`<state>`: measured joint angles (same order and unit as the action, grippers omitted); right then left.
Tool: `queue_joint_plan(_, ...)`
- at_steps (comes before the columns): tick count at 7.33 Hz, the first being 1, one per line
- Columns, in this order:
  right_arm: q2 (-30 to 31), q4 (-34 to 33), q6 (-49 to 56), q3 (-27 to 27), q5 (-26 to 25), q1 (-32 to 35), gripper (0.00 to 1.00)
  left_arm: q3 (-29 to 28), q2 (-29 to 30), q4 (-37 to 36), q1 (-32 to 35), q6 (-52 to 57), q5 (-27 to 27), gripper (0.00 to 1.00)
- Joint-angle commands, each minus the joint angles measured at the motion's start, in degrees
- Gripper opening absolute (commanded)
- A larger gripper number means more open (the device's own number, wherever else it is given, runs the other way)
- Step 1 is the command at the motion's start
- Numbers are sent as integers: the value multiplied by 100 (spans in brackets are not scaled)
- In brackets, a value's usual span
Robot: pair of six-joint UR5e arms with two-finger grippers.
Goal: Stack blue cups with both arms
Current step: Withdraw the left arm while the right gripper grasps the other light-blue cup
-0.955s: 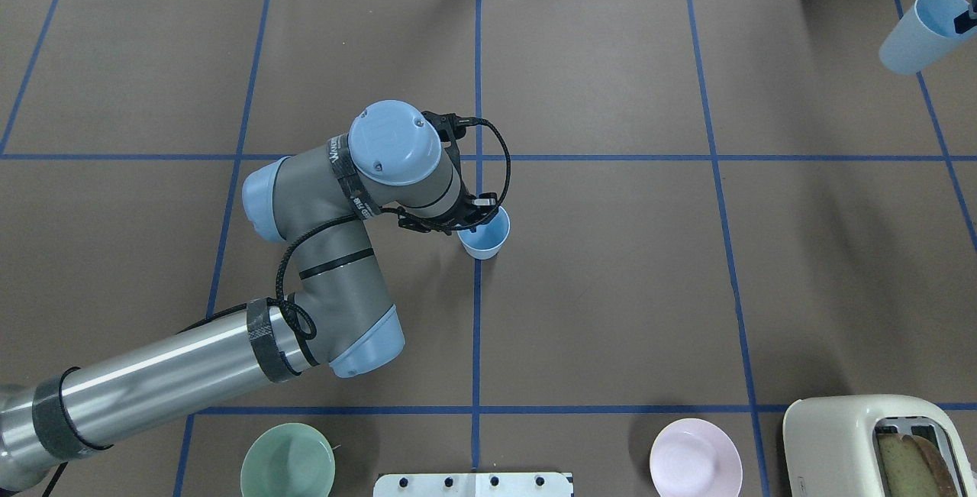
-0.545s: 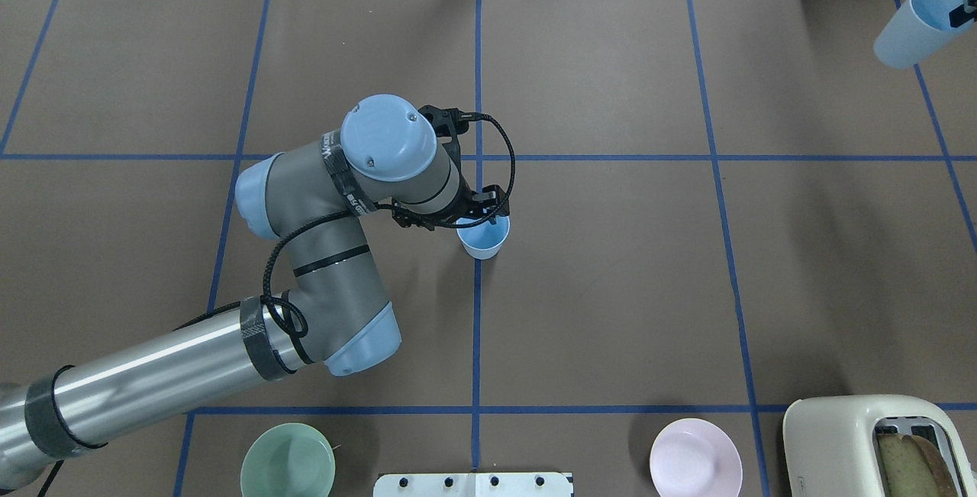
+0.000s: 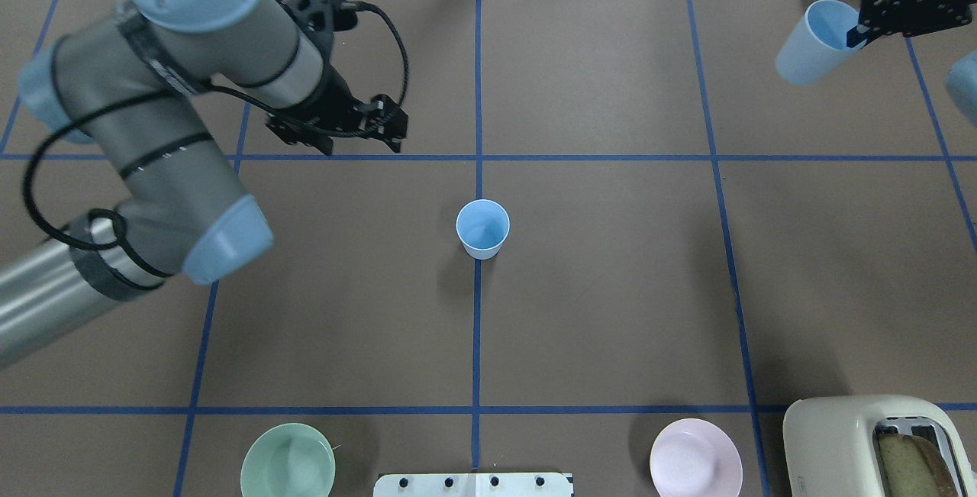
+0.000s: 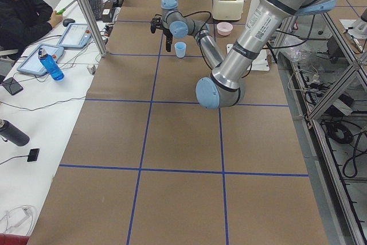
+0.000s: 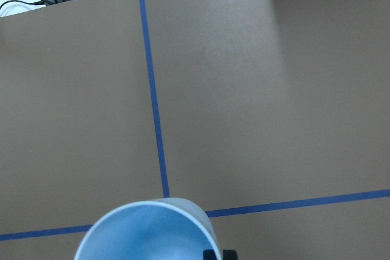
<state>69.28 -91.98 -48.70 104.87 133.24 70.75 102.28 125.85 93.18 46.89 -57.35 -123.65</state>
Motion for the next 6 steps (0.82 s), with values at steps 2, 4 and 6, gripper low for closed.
queue_joint_plan(2, -299, -510, -1805, 1067, -717, -1331, 0, 74, -1007, -125, 1801, 2346, -1072, 98)
queue_joint_plan(4, -651, -883, -2536, 1377, -1332, -2166, 0, -355, -1290, -116, 2549, 3462, -1090, 98)
queue_joint_plan(6, -775, -883, -2934, 1414, -1711, -2686, 0, -883, -1396, -47, 2982, 4422, -1328, 98)
